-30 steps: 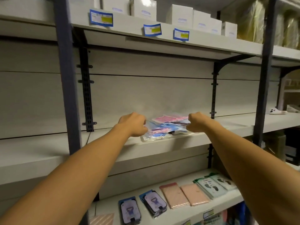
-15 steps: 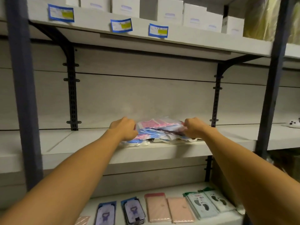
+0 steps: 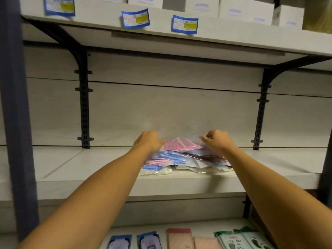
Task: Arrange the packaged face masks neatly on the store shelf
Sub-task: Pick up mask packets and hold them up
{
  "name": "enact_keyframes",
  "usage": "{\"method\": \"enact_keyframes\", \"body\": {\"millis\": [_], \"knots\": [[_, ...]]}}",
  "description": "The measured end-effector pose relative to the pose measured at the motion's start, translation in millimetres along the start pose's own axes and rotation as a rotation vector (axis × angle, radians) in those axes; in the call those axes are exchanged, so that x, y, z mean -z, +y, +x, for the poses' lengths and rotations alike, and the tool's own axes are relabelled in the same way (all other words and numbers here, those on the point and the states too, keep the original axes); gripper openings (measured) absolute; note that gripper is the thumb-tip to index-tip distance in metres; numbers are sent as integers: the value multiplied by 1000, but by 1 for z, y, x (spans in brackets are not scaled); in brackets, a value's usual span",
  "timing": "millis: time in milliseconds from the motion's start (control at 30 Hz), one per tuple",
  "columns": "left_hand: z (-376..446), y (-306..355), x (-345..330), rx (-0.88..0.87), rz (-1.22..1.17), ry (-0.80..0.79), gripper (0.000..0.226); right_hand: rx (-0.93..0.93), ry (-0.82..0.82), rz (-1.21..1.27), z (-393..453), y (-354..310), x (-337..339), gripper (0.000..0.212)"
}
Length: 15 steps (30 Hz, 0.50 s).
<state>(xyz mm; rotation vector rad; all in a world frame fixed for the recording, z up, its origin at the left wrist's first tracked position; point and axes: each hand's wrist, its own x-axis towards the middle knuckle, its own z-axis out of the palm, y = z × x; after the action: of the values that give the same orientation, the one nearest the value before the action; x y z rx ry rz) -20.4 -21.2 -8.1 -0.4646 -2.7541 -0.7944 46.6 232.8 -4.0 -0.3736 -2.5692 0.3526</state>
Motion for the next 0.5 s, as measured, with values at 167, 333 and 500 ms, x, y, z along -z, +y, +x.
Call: {"method": "enact_keyframes", "body": {"millis": [167,333,500], "knots": [[6,4,-7,73,-4,-116,40,-94,-107,73,18,-12,-9,73],[12,0,-2,185,-155,-190,26,-175,-191,51,25,-20,-6,53],[15,-6,11,264,-323,-170,23,-175,-134,13,27,-25,2,23]]}}
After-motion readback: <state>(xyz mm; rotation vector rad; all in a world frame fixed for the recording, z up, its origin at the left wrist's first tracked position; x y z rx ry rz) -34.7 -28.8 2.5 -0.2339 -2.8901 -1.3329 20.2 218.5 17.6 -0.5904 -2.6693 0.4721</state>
